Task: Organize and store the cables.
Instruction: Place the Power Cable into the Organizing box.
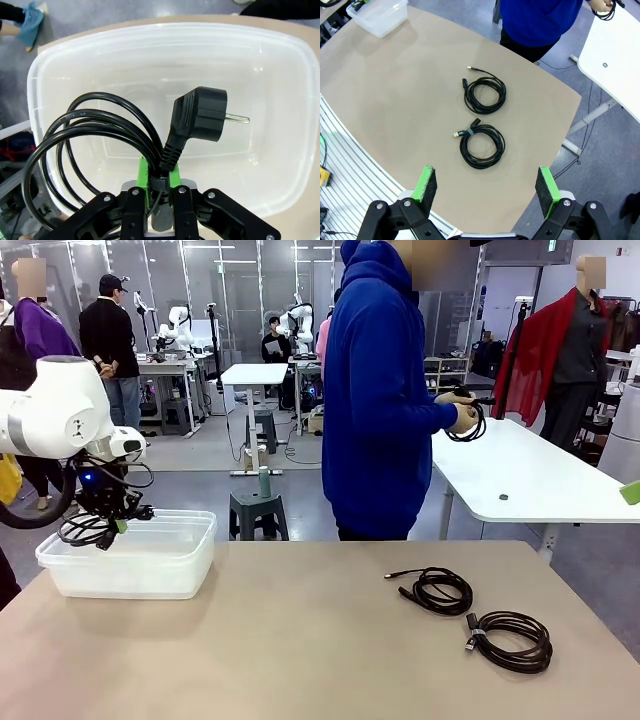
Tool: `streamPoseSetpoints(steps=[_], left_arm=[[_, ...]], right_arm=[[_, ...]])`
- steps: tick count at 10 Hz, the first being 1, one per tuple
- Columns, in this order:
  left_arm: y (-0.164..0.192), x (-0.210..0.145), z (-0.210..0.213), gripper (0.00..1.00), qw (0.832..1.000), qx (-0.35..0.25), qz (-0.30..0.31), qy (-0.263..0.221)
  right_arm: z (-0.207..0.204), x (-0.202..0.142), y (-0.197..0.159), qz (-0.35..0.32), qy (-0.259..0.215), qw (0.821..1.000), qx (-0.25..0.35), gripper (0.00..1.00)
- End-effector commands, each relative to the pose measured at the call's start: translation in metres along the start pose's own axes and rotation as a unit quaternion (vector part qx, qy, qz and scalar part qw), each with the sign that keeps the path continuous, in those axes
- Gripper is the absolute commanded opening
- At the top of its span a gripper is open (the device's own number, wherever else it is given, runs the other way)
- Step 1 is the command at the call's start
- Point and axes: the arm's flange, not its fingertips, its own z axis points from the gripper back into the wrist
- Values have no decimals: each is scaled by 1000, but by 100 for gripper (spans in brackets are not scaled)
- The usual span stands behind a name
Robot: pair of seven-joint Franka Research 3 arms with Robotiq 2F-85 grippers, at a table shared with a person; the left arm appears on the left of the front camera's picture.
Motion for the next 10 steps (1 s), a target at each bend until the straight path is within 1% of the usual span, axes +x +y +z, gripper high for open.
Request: streamPoseSetpoints(steps=[1, 4, 8, 9, 10], left_arm=[[4, 11, -10, 18, 1000, 6, 16, -4], [2, 15, -43, 18, 999, -9, 33, 20], [12, 4, -69, 18, 997, -16, 61, 48], [13, 6, -79, 18, 995, -47, 69, 59], [15, 6, -86, 18, 994, -36, 77, 69]], right_arm=[[0, -1, -1, -1, -1, 1000, 1, 100], [0, -1, -1, -1, -1, 1000, 1, 100], [0, -1, -1, -1, -1, 1000, 1, 100], [0, -1, -1, -1, -1, 1000, 1, 100], [0, -1, -1, -1, -1, 1000, 1, 100]])
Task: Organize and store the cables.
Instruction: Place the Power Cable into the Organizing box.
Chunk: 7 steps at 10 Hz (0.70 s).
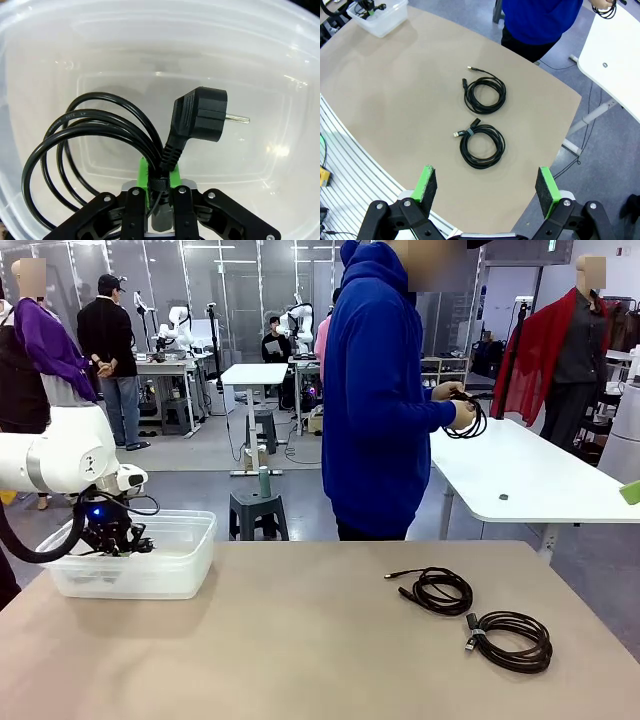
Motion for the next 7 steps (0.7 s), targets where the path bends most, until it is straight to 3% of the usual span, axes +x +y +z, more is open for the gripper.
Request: streamPoseSetpoints(steps=[1, 4, 7], left_arm=[[2, 8, -1, 18, 1000, -13, 10, 10], [3, 7, -4, 47, 1000, -13, 10, 15], [4, 7, -5, 70, 1000, -18, 12, 15]], right_arm=[[0, -1, -1, -1, -1, 1000, 1, 100], [0, -1, -1, -1, -1, 1000, 1, 100], [0, -1, -1, -1, -1, 1000, 1, 100]])
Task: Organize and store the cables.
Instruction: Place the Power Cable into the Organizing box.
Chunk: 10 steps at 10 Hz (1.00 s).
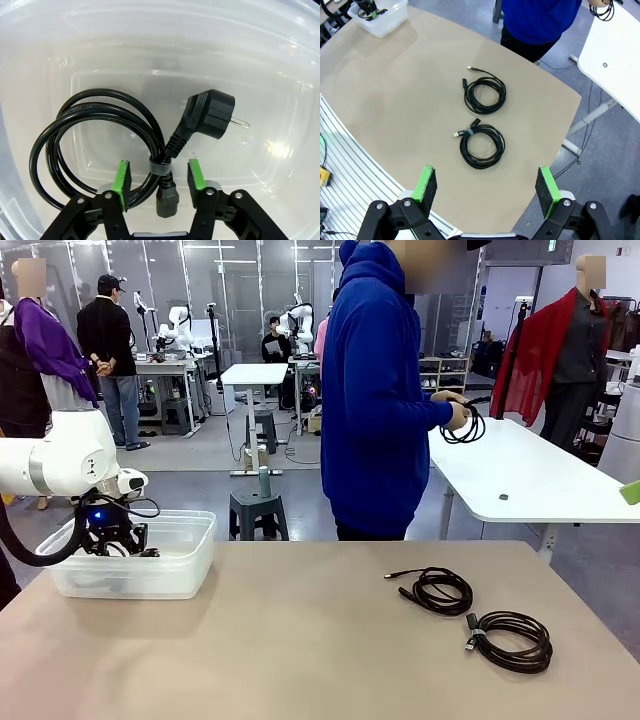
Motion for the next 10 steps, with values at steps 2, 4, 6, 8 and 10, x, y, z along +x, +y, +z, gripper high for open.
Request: streamPoseSetpoints(steps=[2, 4, 6, 8, 10], left_arm=[[5, 6, 2, 85, 1000, -24, 5, 10], [4, 5, 2, 99, 1000, -25, 3, 11], [4, 5, 1, 100, 1000, -21, 3, 12], [0, 0, 0, 100, 1000, -7, 6, 3], [0, 0, 0, 100, 1000, -7, 6, 3]], right_arm=[[0, -1, -1, -1, -1, 1000, 1, 100], [0, -1, -1, -1, -1, 1000, 1, 100], [0, -1, -1, -1, -1, 1000, 1, 100], [0, -1, -1, -1, -1, 1000, 1, 100], [0, -1, -1, -1, -1, 1000, 1, 100]])
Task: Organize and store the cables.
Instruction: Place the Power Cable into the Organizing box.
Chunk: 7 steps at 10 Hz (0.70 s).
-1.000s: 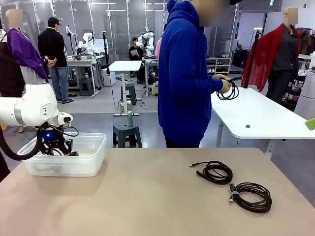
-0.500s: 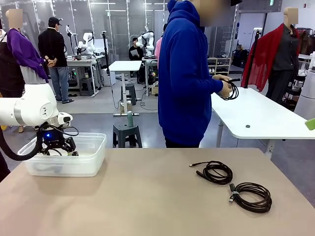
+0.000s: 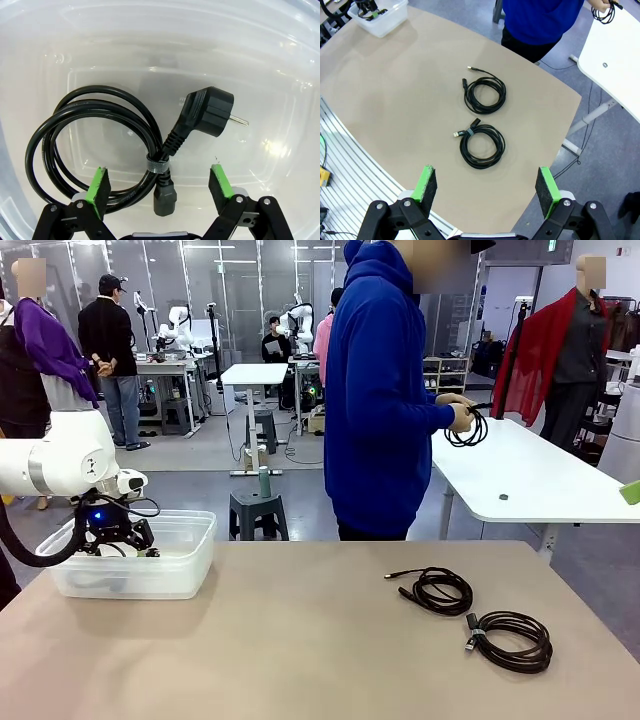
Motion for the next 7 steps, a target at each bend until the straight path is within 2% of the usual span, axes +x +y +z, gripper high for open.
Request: streamPoseSetpoints(steps=[1, 7], left_arm=[[0, 0, 0, 100, 1000, 0, 1, -2], [0, 0, 0, 100, 1000, 0, 1, -2]], right_arm=[[0, -1, -1, -1, -1, 1000, 1, 100], [0, -1, -1, -1, -1, 1000, 1, 100]])
